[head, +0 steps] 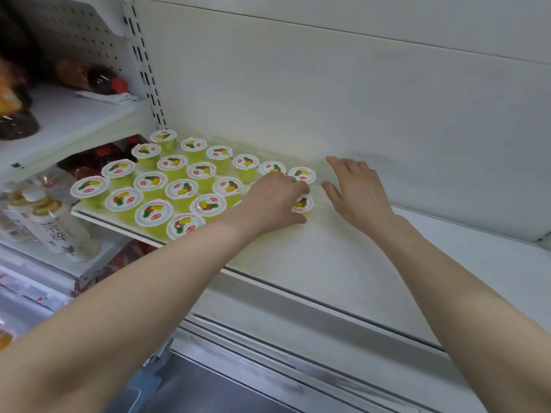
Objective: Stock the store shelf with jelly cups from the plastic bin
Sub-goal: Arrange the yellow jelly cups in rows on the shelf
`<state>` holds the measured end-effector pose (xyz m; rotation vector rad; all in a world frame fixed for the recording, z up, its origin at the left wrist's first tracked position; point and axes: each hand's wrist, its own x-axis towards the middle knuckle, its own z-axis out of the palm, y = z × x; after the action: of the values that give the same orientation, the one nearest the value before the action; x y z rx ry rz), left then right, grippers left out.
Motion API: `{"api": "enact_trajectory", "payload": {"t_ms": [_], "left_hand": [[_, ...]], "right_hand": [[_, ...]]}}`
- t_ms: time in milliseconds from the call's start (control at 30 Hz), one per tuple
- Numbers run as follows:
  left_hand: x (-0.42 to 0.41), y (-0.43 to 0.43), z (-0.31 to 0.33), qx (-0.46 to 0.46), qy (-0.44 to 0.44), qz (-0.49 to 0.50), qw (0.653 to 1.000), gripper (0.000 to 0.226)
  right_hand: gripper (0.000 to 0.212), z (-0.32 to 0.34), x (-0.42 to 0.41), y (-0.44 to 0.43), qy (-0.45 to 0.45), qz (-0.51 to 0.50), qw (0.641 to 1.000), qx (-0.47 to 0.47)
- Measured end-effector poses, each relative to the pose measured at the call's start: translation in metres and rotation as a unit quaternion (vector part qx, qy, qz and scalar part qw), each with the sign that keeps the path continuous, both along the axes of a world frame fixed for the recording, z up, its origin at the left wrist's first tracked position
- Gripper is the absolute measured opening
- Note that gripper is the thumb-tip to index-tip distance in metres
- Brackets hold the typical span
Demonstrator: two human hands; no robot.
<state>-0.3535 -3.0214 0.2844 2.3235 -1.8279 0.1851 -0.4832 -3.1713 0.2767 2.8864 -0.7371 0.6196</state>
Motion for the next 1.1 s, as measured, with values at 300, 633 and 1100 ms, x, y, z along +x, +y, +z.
{"api": "enact_trajectory", "payload": {"t_ms": [300,633,1100], "left_hand": [[0.009,0.032,0.014,-0.079,0.005,-0.001,0.997,0.056],[0.063,0.155,0.05,-0.12,-0.056,0.033,0.991,0.049],[0.183,0.456,0.009,-0.111,-0.077,0.153,0.979,0.044]], "right_hand": [[0.059,0.022,-0.001,0.025,0.003,0.013,0.999,-0.036],[0.056,0.055,0.032,0.129,0.003,0.079,0.991,-0.112],[0.054,0.02,0.175,0.379,-0.02,0.222,0.969,-0.105]]}}
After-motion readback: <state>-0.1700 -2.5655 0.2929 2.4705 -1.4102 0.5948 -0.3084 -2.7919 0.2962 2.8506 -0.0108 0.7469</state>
